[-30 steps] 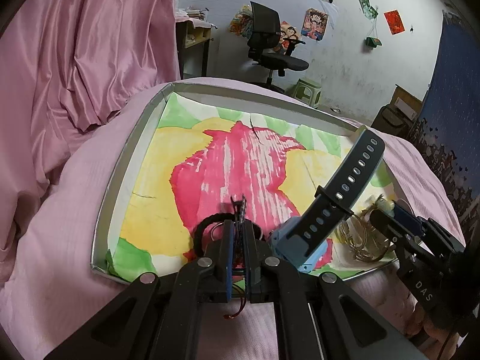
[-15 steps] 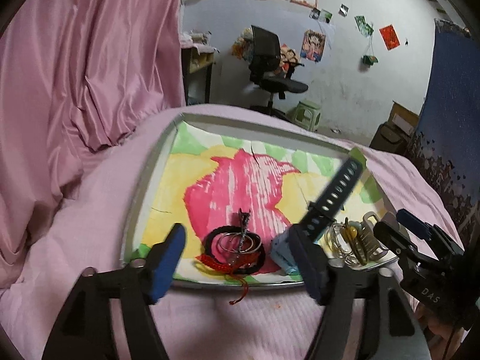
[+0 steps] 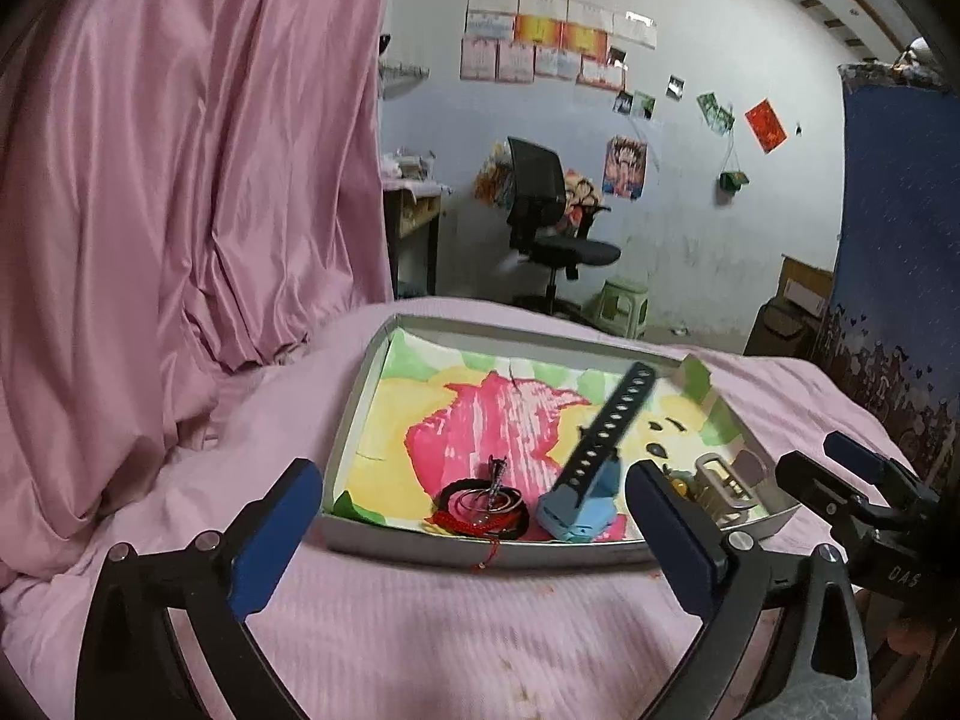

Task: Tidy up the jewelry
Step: 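Open both tools in the tray and withdraw them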

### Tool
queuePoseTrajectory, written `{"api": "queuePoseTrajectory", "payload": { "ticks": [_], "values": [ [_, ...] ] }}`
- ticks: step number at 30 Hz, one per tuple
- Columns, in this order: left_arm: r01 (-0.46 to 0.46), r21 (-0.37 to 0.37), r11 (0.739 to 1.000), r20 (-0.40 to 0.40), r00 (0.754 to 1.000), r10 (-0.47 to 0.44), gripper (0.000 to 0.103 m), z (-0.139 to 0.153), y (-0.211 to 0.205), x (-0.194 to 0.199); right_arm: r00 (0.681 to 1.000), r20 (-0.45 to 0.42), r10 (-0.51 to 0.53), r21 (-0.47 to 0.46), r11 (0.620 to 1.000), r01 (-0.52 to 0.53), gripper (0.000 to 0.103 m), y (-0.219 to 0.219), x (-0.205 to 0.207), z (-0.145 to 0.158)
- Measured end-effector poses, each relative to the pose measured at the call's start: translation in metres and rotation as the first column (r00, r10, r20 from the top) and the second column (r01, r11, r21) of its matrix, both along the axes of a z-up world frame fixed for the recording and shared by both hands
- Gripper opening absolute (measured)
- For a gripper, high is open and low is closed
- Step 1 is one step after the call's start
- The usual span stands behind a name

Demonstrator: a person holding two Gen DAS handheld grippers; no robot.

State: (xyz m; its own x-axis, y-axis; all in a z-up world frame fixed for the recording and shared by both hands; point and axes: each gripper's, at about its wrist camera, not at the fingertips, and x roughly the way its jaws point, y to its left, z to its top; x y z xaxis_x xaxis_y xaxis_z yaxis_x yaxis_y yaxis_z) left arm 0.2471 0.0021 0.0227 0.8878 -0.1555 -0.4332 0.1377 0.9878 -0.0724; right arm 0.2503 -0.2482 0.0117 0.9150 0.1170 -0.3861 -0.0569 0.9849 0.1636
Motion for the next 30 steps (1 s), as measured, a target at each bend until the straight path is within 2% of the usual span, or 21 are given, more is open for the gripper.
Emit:
{"api": "queuePoseTrajectory", "payload": {
  "ticks": [6,30],
  "values": [
    [0.014,0.005,1.0,0.055,0.998,-0.015,0.102,0.006,-0.003,-0.029,0.999,0.036,-0.006,0.004,1.0,0.006,0.101,0.0,-0.026,0.006],
    [-0.042,0.05,0.998,0.065,0.997,0.038,0.102,0.004,0.013,-0.134,0.997,0.082,-0.009,0.027,1.0,0.006,0.101,0.013,-0.129,0.004]
  ]
}}
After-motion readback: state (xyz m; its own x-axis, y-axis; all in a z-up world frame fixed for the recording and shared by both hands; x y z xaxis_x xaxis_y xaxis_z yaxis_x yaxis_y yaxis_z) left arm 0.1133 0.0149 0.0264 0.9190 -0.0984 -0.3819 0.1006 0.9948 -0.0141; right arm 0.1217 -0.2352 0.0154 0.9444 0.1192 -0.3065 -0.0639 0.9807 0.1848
